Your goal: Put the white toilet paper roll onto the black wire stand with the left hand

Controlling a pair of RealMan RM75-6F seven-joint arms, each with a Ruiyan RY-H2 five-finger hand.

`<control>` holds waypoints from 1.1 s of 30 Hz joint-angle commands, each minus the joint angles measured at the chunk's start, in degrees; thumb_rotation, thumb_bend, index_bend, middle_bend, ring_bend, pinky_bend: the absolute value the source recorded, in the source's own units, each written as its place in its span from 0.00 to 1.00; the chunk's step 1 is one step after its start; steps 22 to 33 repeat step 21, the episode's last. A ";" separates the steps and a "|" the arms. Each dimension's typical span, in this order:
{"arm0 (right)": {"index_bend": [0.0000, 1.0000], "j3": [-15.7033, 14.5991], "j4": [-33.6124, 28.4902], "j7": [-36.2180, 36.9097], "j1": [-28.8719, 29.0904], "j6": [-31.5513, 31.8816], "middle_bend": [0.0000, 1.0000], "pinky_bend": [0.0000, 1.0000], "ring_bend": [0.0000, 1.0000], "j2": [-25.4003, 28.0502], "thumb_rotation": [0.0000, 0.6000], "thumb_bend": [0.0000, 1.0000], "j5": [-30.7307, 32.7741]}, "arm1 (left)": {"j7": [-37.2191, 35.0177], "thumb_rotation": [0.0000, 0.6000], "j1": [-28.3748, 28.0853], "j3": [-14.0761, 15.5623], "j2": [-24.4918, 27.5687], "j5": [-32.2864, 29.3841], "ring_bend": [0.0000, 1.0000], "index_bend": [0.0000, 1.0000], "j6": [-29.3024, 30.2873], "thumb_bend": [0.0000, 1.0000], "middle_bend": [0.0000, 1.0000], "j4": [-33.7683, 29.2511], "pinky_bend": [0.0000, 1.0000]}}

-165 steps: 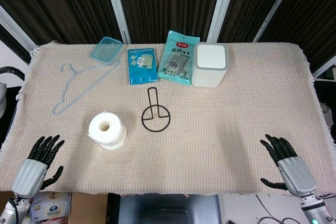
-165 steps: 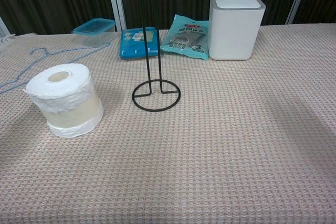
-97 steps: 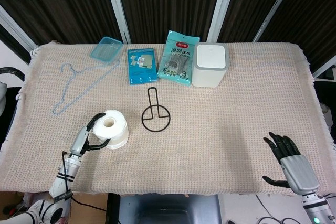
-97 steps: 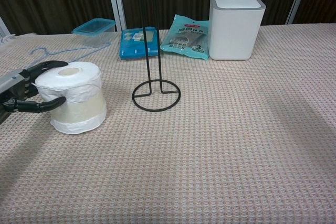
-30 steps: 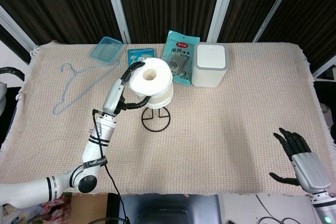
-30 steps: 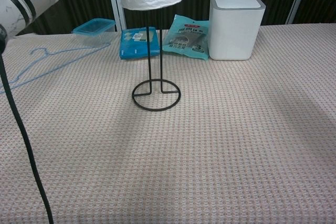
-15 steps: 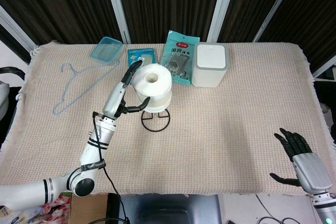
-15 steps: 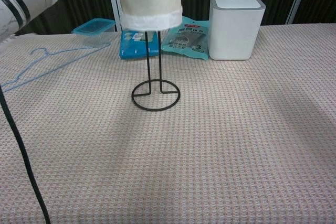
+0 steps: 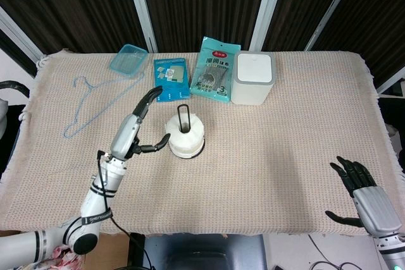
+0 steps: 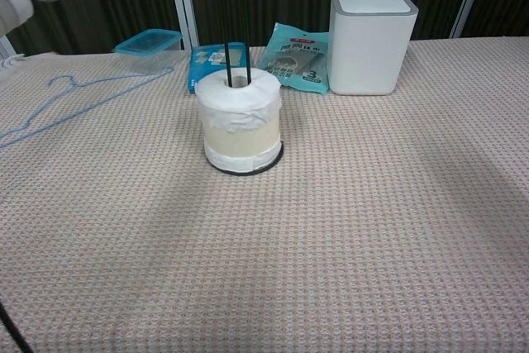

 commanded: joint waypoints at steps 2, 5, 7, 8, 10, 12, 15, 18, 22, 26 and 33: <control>0.00 -0.23 -0.10 -0.43 0.00 -0.24 0.00 0.00 0.00 -0.10 1.00 0.14 -0.29 | 1.36 1.00 8.42 10.88 6.79 10.40 0.00 0.00 6.43 0.39 0.00 0.75 0.06; 0.00 -0.31 -0.18 -1.12 0.04 -0.68 0.00 0.00 0.00 -0.29 1.00 0.14 -0.15 | 4.44 1.00 14.28 17.42 9.44 15.45 0.00 0.00 11.65 0.41 0.00 6.44 0.06; 0.00 -0.32 -0.22 -1.86 0.14 -1.07 0.00 0.00 0.00 -0.54 1.00 0.14 -0.06 | 6.17 1.00 17.77 20.91 9.90 17.94 0.00 0.00 14.82 0.41 0.00 10.96 0.06; 0.00 -0.37 -0.26 -2.42 0.22 -1.43 0.00 0.00 0.00 -0.74 1.00 0.14 -0.01 | 7.60 1.00 20.21 23.07 9.93 18.87 0.00 0.00 16.58 0.41 0.00 13.86 0.06; 0.00 -0.45 -0.39 -3.20 0.35 -1.97 0.00 0.00 0.00 -1.05 1.00 0.14 0.05 | 9.98 1.00 23.88 25.56 9.25 19.25 0.00 0.00 18.95 0.41 0.00 17.46 0.05; 0.00 -0.46 -0.49 -4.09 0.38 -2.24 0.00 0.00 0.00 -1.44 1.00 0.14 0.10 | 12.61 1.00 27.51 27.43 7.57 18.77 0.00 0.00 20.59 0.41 0.00 21.20 0.05; 0.00 -0.40 -0.49 -5.35 0.42 -2.58 0.00 0.00 0.00 -2.04 1.00 0.14 0.30 | 20.08 1.00 29.65 28.36 6.30 17.87 0.00 0.00 19.43 0.42 0.00 24.18 0.03; 0.00 -0.57 -0.64 -6.34 0.64 -3.42 0.00 0.00 0.00 -2.51 1.00 0.14 0.39 | 22.40 1.00 30.17 27.07 5.72 17.13 0.00 0.00 19.47 0.42 0.00 23.33 0.03; 0.00 -0.77 -0.69 -7.00 0.64 -3.66 0.00 0.00 0.00 -2.68 1.00 0.14 0.25 | 22.22 1.00 30.19 26.17 5.82 16.65 0.00 0.00 18.89 0.42 0.00 23.67 0.03; 0.00 -0.77 -0.69 -7.00 0.64 -3.66 0.00 0.00 0.00 -2.68 1.00 0.14 0.25 | 22.22 1.00 30.19 26.17 5.82 16.65 0.00 0.00 18.89 0.42 0.00 23.67 0.03; 0.00 -0.77 -0.69 -7.00 0.64 -3.66 0.00 0.00 0.00 -2.68 1.00 0.14 0.25 | 22.22 1.00 30.19 26.17 5.82 16.65 0.00 0.00 18.89 0.42 0.00 23.67 0.03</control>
